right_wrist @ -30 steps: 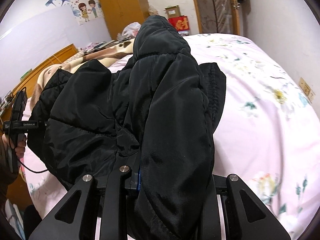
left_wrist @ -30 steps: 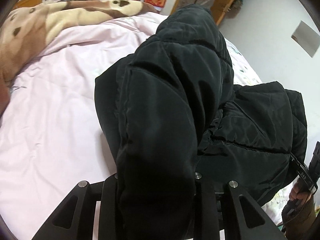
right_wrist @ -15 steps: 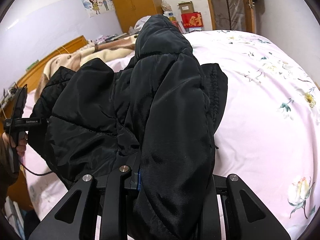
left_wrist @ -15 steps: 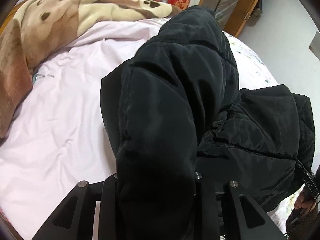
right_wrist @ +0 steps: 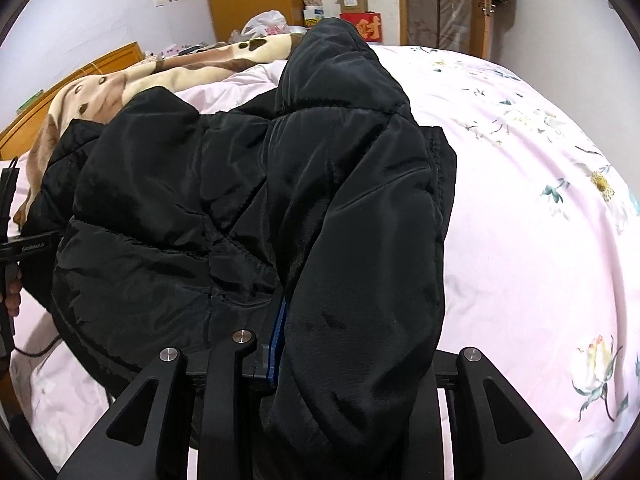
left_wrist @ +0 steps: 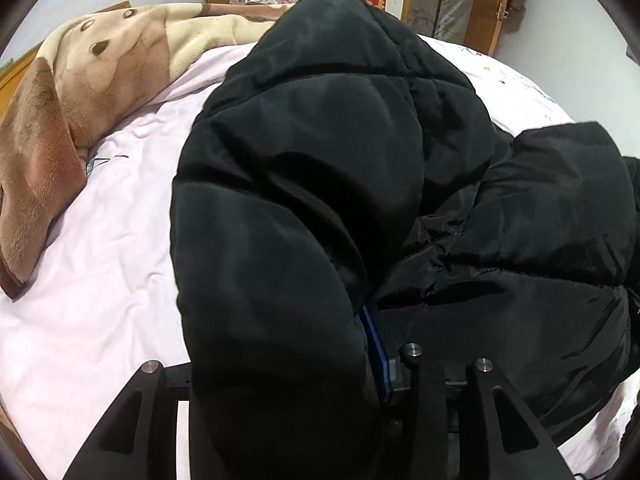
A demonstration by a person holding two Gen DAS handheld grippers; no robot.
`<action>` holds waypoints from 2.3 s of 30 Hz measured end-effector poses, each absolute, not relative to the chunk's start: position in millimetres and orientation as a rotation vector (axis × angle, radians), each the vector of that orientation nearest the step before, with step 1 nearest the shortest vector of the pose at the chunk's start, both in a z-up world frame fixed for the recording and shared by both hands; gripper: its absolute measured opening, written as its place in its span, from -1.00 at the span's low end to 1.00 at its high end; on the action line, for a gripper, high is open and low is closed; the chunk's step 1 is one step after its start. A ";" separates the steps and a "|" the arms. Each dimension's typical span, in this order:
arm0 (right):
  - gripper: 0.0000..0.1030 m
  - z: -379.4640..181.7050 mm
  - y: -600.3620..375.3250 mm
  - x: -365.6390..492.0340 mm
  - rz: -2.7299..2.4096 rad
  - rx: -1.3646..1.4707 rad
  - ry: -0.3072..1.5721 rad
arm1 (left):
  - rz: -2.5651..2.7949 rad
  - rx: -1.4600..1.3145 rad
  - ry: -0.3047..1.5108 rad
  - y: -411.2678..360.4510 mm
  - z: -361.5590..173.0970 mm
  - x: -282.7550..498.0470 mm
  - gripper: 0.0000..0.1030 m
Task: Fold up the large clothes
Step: 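Press the folded black jacket bundle down with both closed tools, then open both tools and smooth the jacket bundle edge flat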
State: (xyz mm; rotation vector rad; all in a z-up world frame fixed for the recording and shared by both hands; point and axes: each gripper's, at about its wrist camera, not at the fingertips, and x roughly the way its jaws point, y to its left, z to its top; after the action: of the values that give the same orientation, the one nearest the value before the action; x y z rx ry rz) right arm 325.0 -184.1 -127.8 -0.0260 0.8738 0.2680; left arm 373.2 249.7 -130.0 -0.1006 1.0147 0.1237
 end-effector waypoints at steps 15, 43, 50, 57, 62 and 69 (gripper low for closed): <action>-0.29 -131.7 -151.4 337.7 0.215 -0.038 0.892 | 0.156 -0.112 1.028 234.9 -133.9 366.4 -0.02; 0.49 -28.5 -130.0 341.1 0.109 -0.060 0.751 | 0.191 -0.071 0.892 209.0 -41.9 348.0 0.36; 0.49 -60.6 -86.4 402.4 0.191 -0.107 0.868 | 0.247 0.007 0.972 211.6 -77.2 405.3 0.36; 0.49 -115.0 -116.1 447.8 0.084 -0.091 1.006 | 0.251 -0.048 1.061 248.5 -123.2 438.8 0.40; 0.49 -132.2 -132.3 460.2 0.050 -0.044 1.088 | 0.287 -0.114 1.095 265.4 -150.0 457.3 0.58; 0.50 -137.0 -130.1 469.8 0.014 -0.060 1.197 | 0.310 -0.139 1.163 268.6 -149.3 469.9 0.57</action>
State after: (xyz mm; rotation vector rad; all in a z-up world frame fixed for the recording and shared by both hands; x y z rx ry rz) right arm 469.8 -130.1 -137.0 -0.0597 1.1970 0.0143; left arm 469.9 268.6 -149.3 -0.1392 1.1633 0.3105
